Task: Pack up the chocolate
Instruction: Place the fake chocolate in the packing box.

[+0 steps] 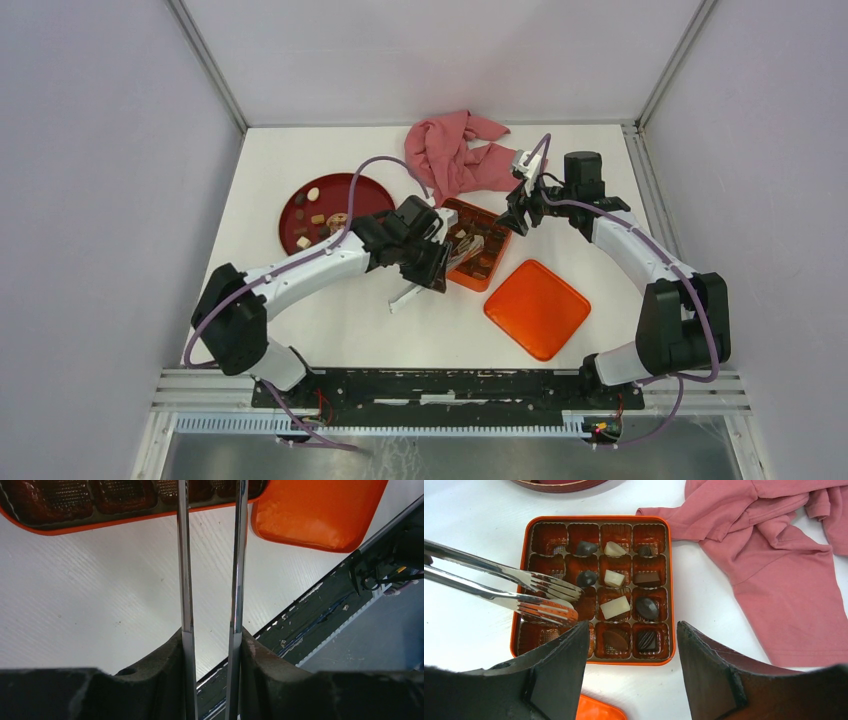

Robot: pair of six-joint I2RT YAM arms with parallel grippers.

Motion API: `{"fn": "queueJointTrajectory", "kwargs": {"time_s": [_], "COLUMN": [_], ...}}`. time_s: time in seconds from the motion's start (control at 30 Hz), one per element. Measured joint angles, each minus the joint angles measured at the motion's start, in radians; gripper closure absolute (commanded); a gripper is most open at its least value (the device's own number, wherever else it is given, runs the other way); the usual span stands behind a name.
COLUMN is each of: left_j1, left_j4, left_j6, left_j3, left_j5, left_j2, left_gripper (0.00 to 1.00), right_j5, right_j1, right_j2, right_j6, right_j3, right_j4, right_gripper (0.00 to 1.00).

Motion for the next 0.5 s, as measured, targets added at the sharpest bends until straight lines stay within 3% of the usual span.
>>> {"fn": "queueJointTrajectory", "kwargs": {"time_s": [0.5], "left_j1": [-0.036], "left_j4": [-0.015], "left_j6": [0.000], "left_j3": [0.059], "left_j5": [-0.115], "left_j2": [0.087], "left_gripper": [0.63], "right_j5": [0.000], "right_j1": [0.000], "right_j2": [0.000], "right_j6": [0.000], "right_j3": [0.000], "right_j4": [0.000], "right_gripper": [0.30]}}
